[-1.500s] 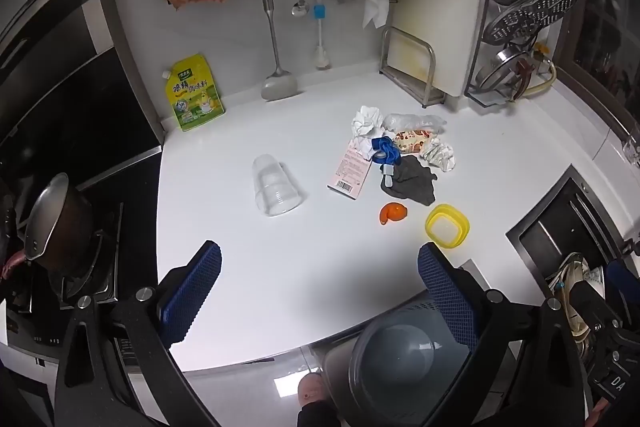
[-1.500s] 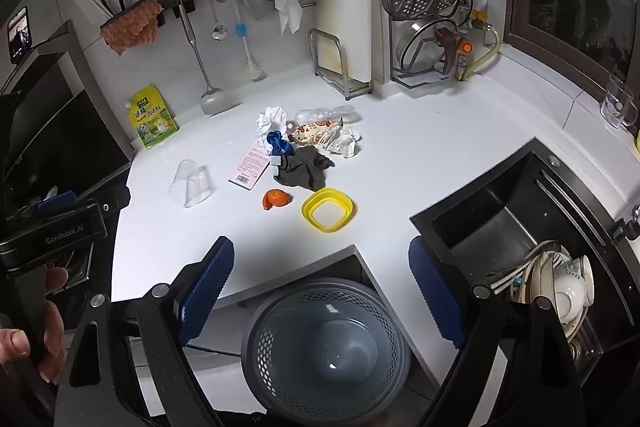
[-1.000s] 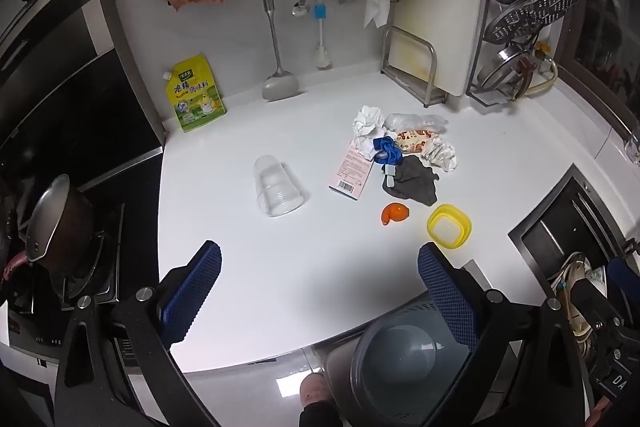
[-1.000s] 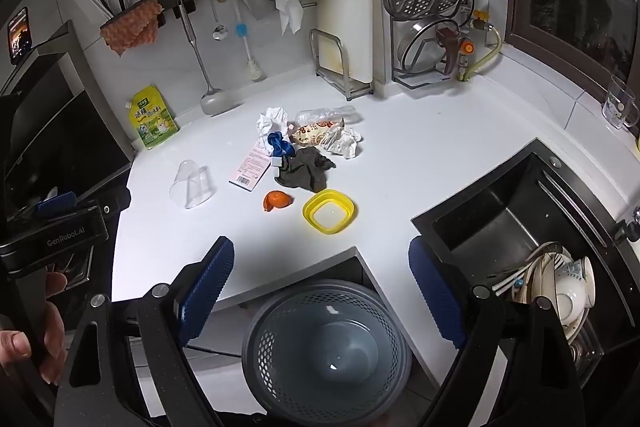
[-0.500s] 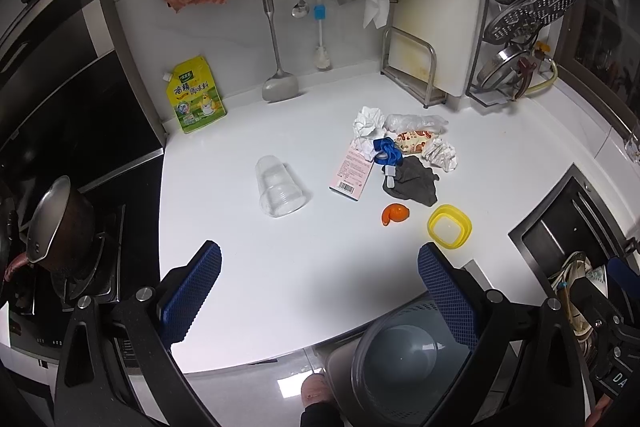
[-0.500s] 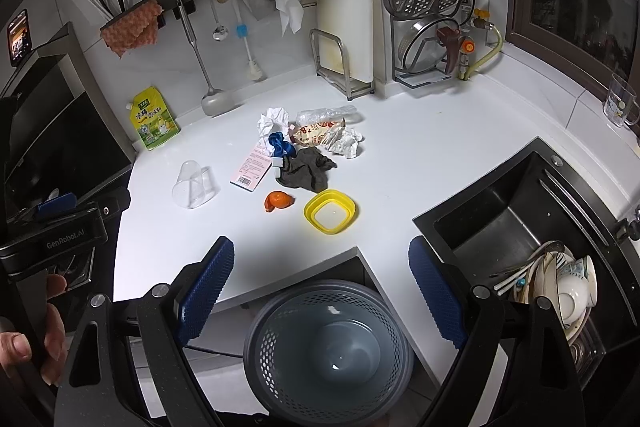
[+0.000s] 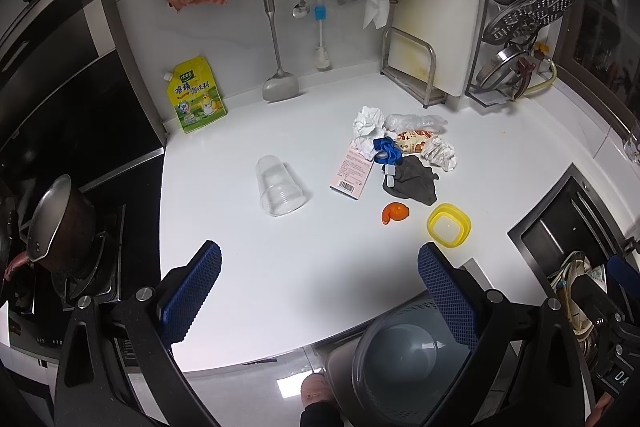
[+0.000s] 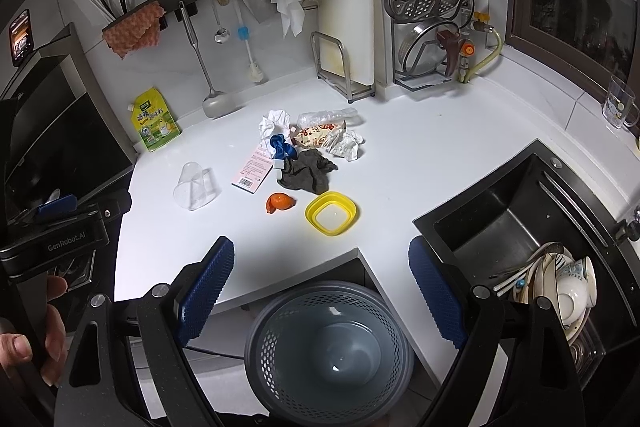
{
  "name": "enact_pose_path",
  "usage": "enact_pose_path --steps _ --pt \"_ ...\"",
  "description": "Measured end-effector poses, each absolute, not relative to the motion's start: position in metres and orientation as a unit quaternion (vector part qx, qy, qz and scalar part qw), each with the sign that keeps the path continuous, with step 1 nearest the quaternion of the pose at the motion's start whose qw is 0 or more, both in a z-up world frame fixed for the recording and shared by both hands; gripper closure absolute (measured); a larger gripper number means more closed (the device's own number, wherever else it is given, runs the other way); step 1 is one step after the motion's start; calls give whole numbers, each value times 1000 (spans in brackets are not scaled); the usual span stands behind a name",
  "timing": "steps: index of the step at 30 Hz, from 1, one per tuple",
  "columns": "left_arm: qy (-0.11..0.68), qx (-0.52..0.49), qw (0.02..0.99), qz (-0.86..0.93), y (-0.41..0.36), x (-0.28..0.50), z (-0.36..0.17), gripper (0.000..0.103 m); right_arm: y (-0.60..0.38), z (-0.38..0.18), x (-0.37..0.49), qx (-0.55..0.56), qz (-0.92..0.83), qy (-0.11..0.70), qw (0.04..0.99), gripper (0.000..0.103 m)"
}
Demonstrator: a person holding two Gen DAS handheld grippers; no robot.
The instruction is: Collect trash
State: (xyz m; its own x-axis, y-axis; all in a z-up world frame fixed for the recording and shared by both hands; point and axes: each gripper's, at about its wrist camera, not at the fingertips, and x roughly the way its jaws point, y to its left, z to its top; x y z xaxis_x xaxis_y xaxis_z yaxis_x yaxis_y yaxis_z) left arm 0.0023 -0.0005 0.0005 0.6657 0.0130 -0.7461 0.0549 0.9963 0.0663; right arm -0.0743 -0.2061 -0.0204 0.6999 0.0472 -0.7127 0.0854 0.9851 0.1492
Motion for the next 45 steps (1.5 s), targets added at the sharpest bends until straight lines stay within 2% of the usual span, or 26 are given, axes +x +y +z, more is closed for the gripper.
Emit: enact_pose_path --steps 45 --pt "410 43 911 -11 0 -2 -1 6 -211 -21 -74 90 -6 389 917 18"
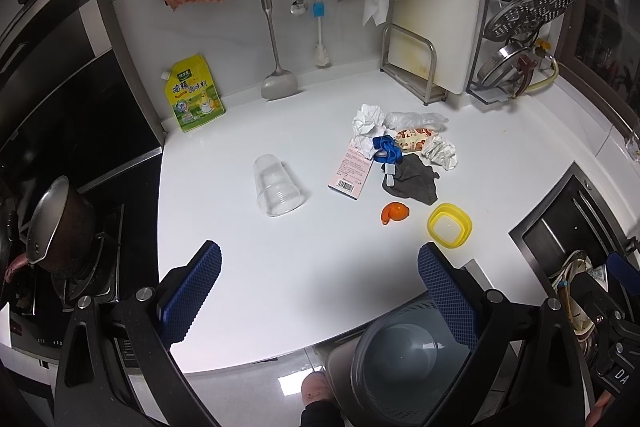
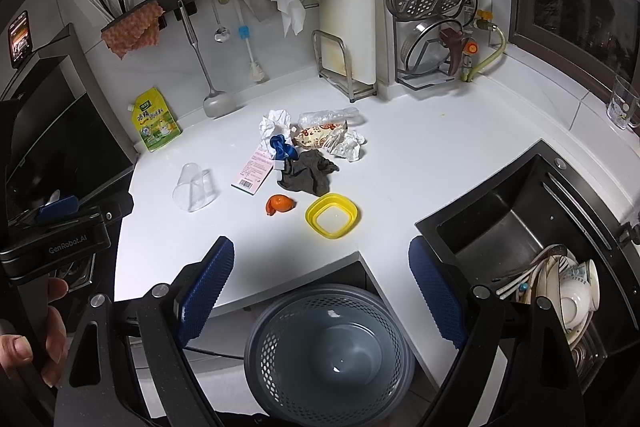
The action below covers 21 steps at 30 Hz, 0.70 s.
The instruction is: Collect trash
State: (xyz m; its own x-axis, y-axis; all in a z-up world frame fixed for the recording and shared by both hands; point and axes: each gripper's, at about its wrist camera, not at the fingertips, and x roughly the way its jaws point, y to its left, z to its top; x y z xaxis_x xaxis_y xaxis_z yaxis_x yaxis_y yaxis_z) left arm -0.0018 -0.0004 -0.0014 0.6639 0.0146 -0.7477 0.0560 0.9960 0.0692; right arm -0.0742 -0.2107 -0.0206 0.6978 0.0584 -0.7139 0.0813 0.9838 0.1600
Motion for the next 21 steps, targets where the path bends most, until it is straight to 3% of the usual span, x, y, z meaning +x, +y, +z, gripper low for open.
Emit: enact_pose_path --steps 21 --pt "437 44 898 12 0 37 -32 6 -216 -56 -23 75 26 414 907 18"
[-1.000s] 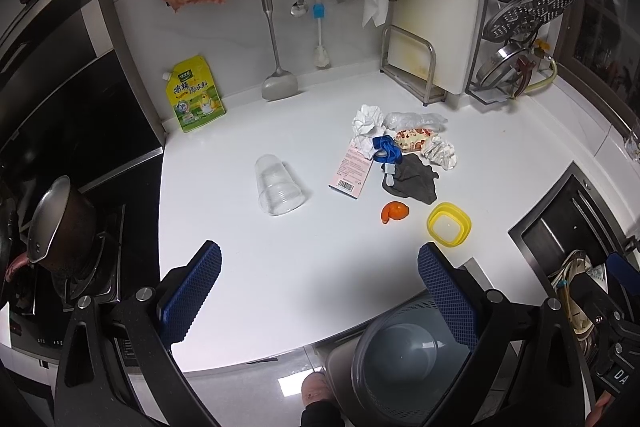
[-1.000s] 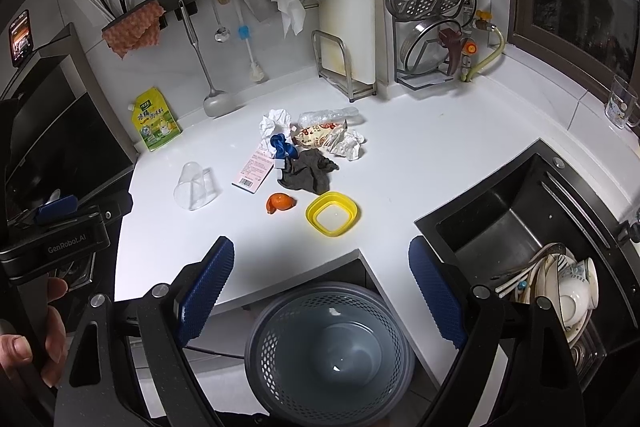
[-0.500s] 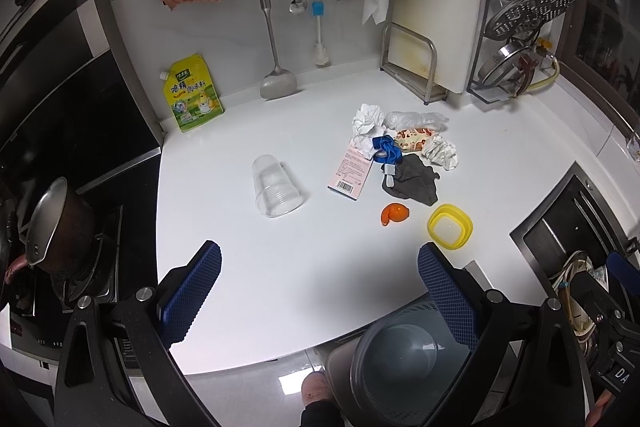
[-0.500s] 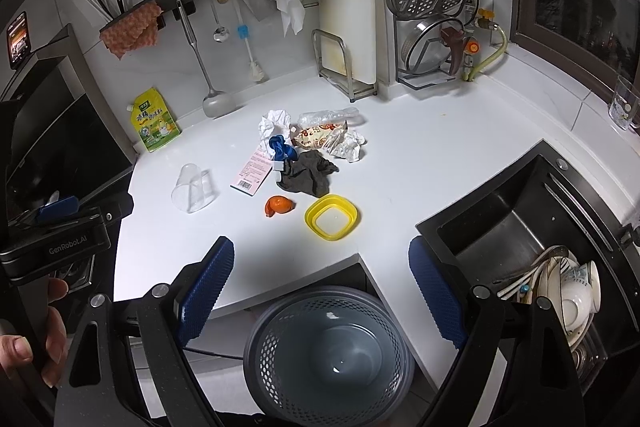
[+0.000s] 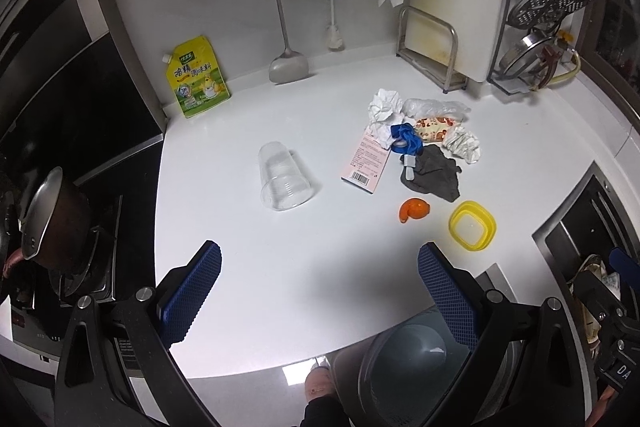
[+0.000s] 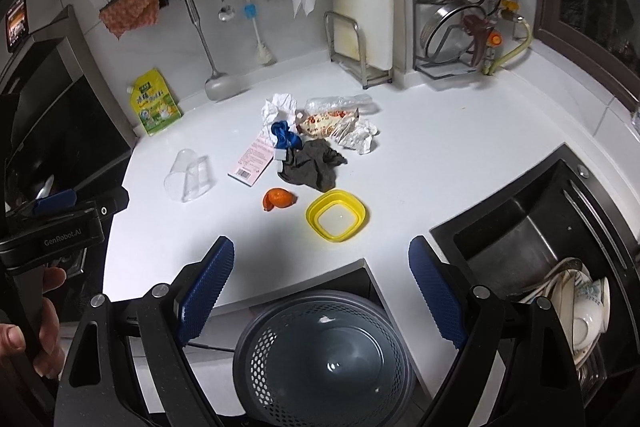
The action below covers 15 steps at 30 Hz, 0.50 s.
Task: Collect trash
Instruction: 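Grasp the yellow square lid with the right tool while the left tool approaches the orange peel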
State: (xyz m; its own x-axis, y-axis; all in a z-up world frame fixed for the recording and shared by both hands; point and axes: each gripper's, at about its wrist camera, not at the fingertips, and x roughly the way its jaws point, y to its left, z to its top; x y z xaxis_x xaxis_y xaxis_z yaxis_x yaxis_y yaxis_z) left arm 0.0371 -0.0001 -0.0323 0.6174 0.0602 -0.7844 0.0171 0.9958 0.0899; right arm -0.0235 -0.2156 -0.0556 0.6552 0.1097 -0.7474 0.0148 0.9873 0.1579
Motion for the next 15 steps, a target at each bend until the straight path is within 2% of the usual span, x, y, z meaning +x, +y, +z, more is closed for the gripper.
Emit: enact_pose_path --steps 15 --pt "455 37 890 -15 -5 91 -113 6 -225 -140 56 32 58 451 890 18"
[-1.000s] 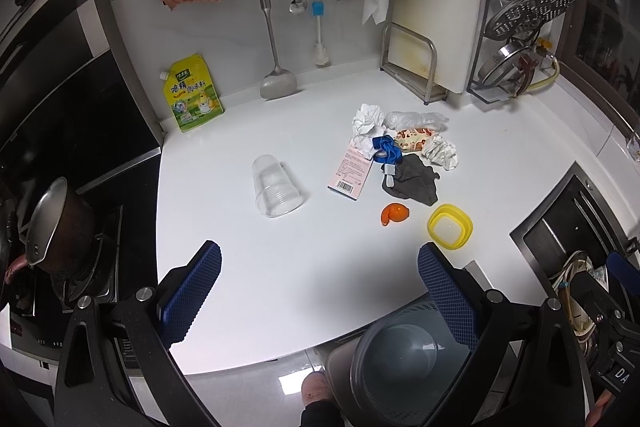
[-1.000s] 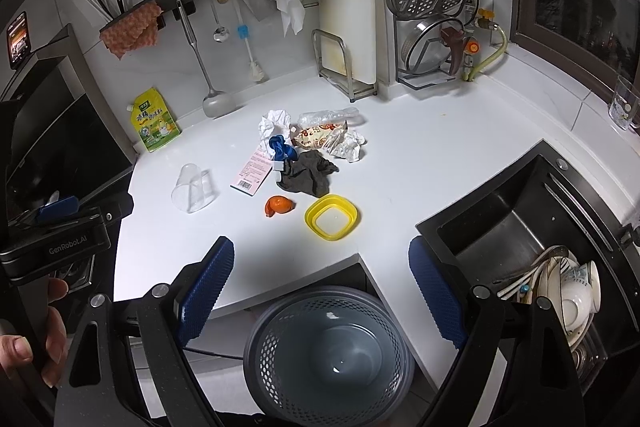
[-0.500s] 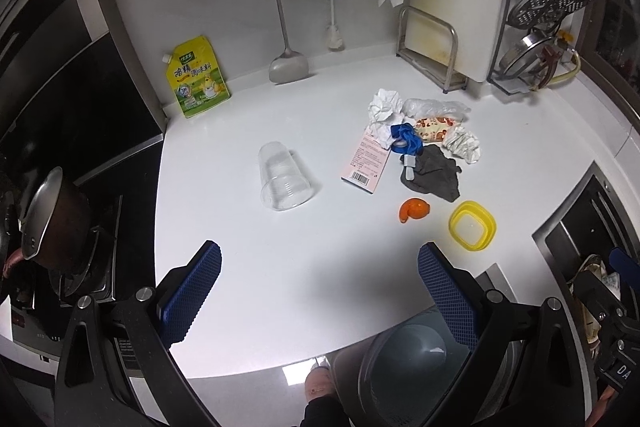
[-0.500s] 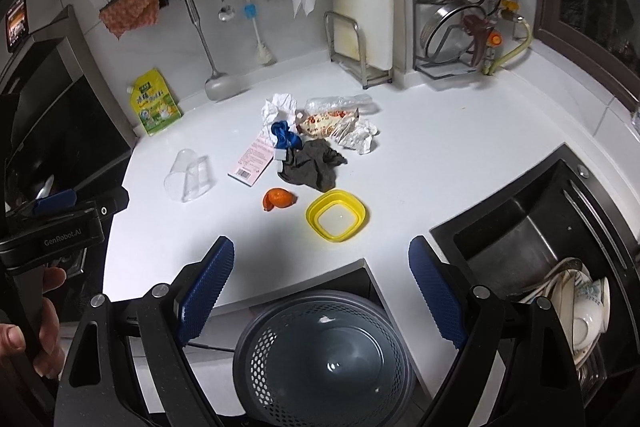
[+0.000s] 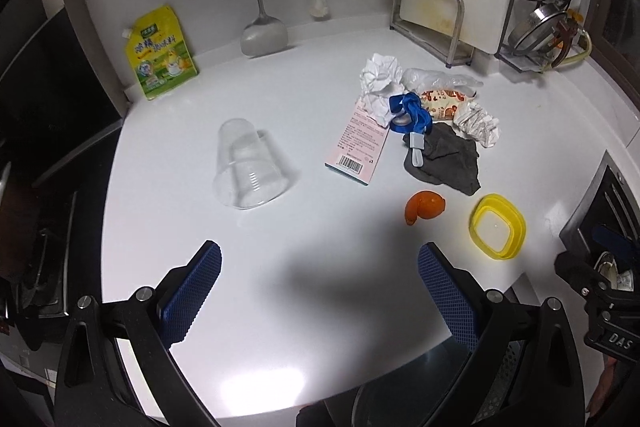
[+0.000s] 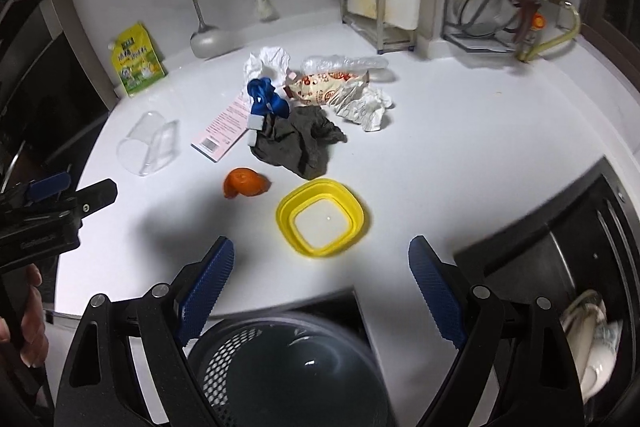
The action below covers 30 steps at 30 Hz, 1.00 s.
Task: Collect trash
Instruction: 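Grasp the yellow square lid with the right tool while the left tool approaches the orange peel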
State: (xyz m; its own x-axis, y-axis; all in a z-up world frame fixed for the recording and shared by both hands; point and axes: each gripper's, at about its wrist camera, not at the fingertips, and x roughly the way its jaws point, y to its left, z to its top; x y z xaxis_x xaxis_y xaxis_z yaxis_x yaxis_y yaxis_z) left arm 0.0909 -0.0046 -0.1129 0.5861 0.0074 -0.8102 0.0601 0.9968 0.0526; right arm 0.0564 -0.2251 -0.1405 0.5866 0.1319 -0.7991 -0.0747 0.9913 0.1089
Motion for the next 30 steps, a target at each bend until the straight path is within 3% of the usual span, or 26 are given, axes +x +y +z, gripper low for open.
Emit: enact_pose_path --steps 11,30 --pt "461 39 886 -34 -14 105 -142 6 -216 -191 106 -40 101 465 879 18" --pt "467 31 883 -41 -14 116 -159 6 -205 -220 130 -90 102 475 869 18"
